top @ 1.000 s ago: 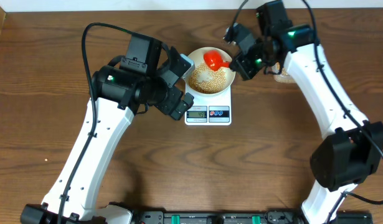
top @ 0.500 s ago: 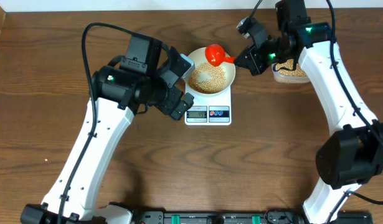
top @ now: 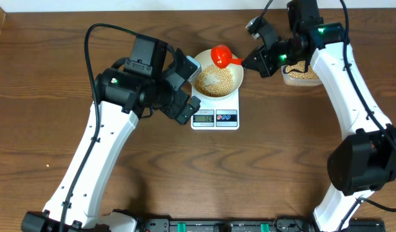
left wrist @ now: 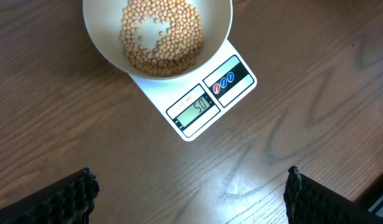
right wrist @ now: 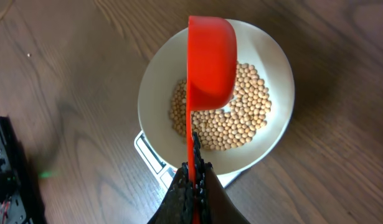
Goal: Scoop item into bowl and weigh 50g on scale
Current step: 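Hold the red scoop over the bowl and tip it again, then carry the empty red scoop right toward the soybean tub, then lower the red scoop into the soybean tub with the right gripper, then open the right gripper to release the scoop in the tub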
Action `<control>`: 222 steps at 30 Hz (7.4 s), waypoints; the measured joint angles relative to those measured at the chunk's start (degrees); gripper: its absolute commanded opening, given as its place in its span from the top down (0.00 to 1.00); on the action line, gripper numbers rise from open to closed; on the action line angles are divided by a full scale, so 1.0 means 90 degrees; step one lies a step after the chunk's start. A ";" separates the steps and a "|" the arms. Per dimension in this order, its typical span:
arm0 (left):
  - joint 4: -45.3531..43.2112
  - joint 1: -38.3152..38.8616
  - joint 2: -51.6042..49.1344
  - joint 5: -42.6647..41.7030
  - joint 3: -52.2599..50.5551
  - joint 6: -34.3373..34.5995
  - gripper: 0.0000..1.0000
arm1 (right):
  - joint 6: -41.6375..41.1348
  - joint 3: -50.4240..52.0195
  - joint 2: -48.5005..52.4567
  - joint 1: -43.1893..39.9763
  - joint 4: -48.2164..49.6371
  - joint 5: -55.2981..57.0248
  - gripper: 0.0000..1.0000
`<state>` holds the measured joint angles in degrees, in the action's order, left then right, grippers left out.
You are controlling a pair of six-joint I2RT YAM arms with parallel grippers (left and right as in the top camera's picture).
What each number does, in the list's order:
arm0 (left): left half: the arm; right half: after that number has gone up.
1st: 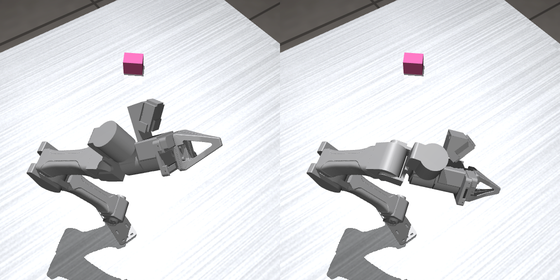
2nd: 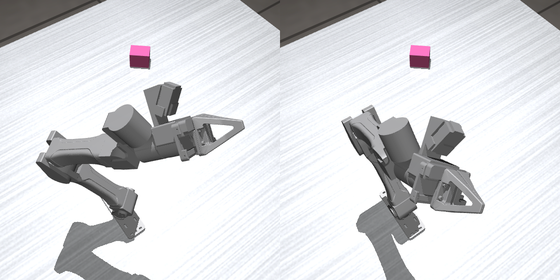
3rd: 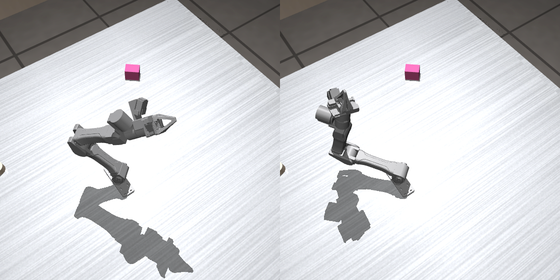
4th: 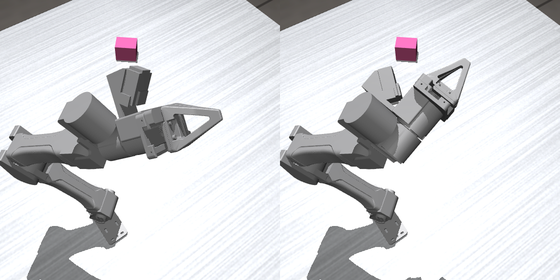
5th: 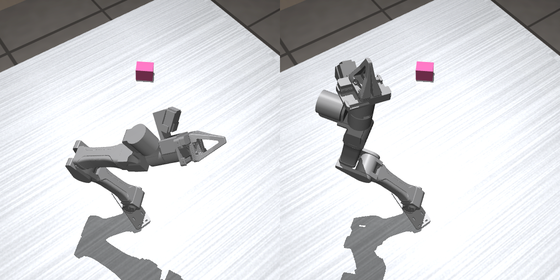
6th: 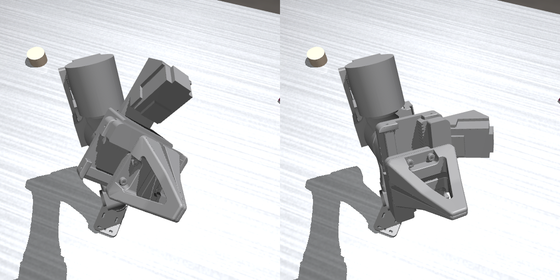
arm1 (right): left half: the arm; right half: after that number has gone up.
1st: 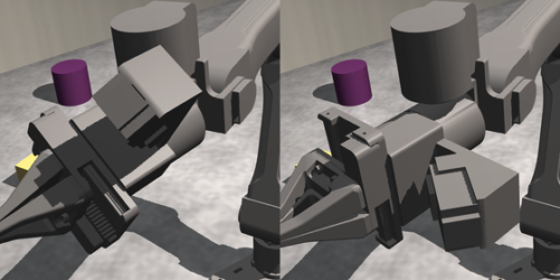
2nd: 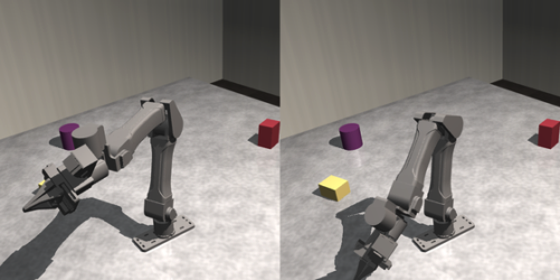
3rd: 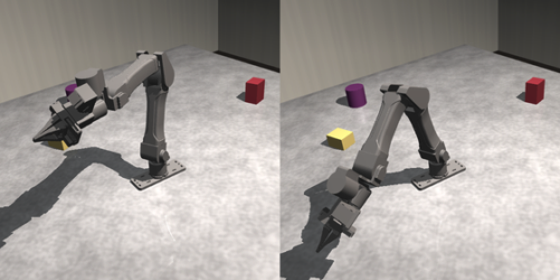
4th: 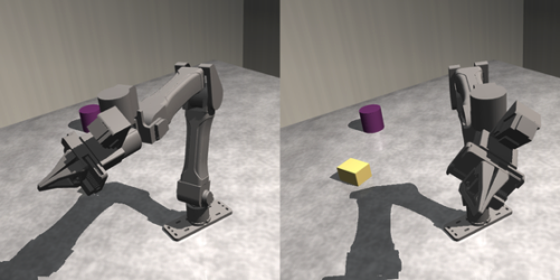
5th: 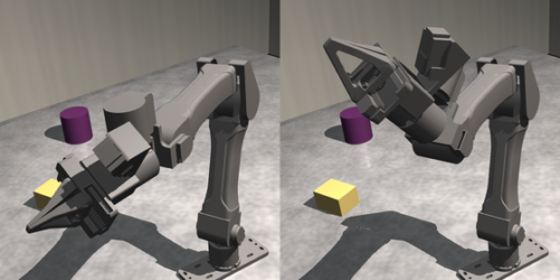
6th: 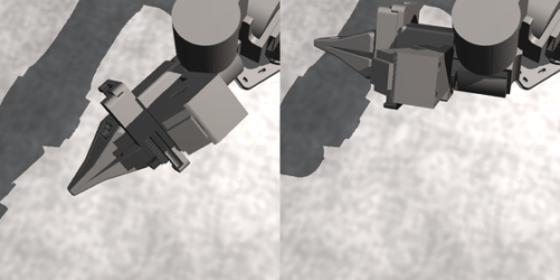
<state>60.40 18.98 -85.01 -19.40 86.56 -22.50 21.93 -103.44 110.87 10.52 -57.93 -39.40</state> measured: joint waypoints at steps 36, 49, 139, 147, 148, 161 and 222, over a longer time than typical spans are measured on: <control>0.0000 0.0000 0.0000 0.0000 0.0000 0.0000 0.02 | -0.1175 -0.0046 -0.0731 -0.3429 -0.0109 -0.1746 0.99; 0.0000 0.0000 0.0000 0.0000 0.0000 0.0000 0.02 | -0.2208 -0.0046 -0.0731 -0.3823 -0.0107 -0.1258 0.99; 0.0002 0.0000 0.0000 0.0000 0.0000 0.0000 0.02 | -0.2072 -0.0046 -0.0731 -0.1462 -0.0498 0.4889 0.99; 0.0002 0.0000 0.0000 0.0000 0.0000 0.0000 0.02 | -0.3026 -0.0046 -0.0731 -0.2008 -0.0457 0.4104 0.99; 0.0000 0.0000 0.0000 -0.0002 0.0000 0.0000 0.02 | -0.3169 -0.0046 -0.0731 -0.2069 -0.0457 0.3993 0.99; 0.0002 0.0000 0.0000 0.0000 0.0000 0.0000 0.02 | -0.4306 0.0148 -0.0731 -0.2324 -0.0107 0.2844 0.99; 0.0000 0.0000 0.0000 0.0000 0.0000 0.0000 0.02 | -0.5600 0.2093 -0.0714 -0.3150 0.0148 0.2030 0.14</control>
<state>60.40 18.98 -85.01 -19.40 86.56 -22.50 -28.47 -84.60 104.44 -17.82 -56.60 -21.12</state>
